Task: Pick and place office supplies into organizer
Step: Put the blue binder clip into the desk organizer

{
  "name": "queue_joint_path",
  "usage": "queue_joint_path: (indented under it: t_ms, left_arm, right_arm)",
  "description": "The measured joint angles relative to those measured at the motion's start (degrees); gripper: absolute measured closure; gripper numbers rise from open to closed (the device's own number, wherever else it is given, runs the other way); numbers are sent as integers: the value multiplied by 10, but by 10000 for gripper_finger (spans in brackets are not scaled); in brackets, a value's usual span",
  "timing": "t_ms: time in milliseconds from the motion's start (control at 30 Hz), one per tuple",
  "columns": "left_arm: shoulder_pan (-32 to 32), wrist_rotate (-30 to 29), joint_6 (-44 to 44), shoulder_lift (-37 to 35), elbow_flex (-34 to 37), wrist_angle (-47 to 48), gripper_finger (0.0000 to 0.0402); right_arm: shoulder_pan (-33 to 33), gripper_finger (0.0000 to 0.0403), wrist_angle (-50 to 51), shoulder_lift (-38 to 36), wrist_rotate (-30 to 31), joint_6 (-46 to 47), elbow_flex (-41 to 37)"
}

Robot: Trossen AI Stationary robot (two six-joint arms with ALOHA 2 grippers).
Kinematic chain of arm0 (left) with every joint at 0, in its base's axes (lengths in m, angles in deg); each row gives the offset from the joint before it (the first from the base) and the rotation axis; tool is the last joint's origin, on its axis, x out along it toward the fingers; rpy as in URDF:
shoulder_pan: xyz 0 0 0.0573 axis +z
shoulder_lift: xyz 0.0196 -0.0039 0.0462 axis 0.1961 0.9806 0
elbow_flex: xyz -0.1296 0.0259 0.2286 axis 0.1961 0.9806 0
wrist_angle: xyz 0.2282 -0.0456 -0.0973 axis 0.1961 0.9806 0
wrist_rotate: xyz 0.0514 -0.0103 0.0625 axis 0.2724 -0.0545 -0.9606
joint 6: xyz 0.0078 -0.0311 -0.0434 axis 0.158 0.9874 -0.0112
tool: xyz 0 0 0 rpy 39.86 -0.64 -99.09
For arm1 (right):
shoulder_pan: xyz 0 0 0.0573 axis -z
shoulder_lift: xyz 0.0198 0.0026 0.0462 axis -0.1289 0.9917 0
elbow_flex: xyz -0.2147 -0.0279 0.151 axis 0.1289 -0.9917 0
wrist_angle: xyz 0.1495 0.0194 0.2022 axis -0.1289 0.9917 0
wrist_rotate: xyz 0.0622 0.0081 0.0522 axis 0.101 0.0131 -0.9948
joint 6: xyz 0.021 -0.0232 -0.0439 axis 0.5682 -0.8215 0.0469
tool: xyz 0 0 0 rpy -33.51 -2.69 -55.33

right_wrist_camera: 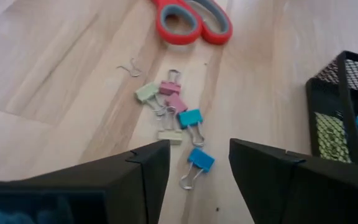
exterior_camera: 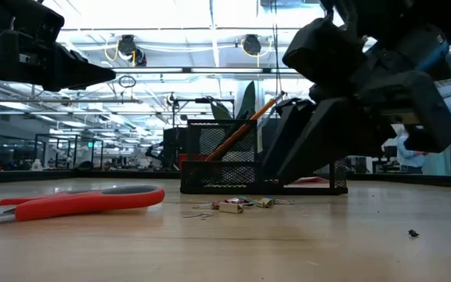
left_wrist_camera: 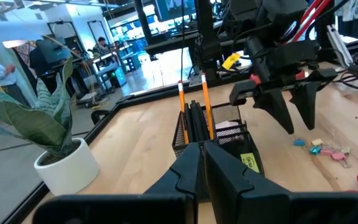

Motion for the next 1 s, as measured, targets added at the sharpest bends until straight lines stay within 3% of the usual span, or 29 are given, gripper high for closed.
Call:
queue_joint_path:
  t_ms: [1000]
  left_arm:
    - [0,0,7,0,0,1,371]
  right_arm:
    - [11,248,-40,16,16,39,0]
